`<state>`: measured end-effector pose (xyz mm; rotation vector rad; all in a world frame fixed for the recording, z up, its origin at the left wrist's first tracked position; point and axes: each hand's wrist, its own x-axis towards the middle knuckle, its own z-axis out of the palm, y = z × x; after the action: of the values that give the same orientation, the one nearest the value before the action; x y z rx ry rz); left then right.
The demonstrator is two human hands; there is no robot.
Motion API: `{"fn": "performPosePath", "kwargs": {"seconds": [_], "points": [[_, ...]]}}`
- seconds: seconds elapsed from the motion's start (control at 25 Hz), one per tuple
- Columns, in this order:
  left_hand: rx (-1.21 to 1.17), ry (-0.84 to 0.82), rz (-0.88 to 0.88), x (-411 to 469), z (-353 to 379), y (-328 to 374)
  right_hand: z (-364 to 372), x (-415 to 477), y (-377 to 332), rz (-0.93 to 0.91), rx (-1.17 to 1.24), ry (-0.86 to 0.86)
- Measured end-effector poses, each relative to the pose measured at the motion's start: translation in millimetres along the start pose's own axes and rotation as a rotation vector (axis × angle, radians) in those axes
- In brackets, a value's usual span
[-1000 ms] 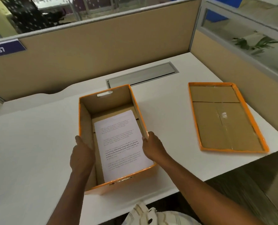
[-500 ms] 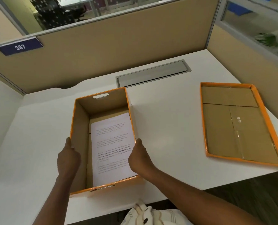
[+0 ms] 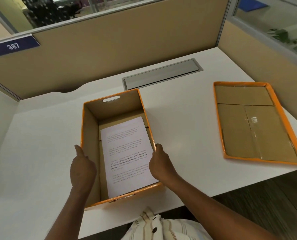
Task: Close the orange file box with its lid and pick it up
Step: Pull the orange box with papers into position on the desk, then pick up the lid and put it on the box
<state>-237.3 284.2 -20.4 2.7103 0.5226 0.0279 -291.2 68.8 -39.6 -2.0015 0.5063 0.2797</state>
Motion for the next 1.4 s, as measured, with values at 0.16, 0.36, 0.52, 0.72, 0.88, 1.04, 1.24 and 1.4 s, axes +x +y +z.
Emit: {"fn": "performPosePath", "kwargs": {"seconds": [0.16,0.36,0.52,0.72,0.88,1.04,1.24,1.4], "points": [[-0.005,0.143,0.197,-13,-6,29,-13,3,6,0.037,-0.005,0.008],[-0.282,-0.009,0.497,-59,6,116,-52,14,25,0.004,-0.056,0.109],[-0.322,-0.120,0.632,-95,36,185,-84,24,49,0.005,-0.071,0.174],[-0.316,-0.463,0.516,-123,90,249,-148,47,93,0.062,-0.188,0.368],[-0.263,-0.731,0.306,-123,137,265,-204,63,124,0.139,-0.242,0.513],[-0.229,-0.898,0.280,-159,183,313,-296,73,201,0.352,-0.328,0.671],[-0.248,-0.848,0.260,-156,208,330,-328,84,228,0.414,-0.376,0.700],[-0.284,-0.848,0.206,-157,215,347,-343,90,242,0.503,-0.328,0.705]]}}
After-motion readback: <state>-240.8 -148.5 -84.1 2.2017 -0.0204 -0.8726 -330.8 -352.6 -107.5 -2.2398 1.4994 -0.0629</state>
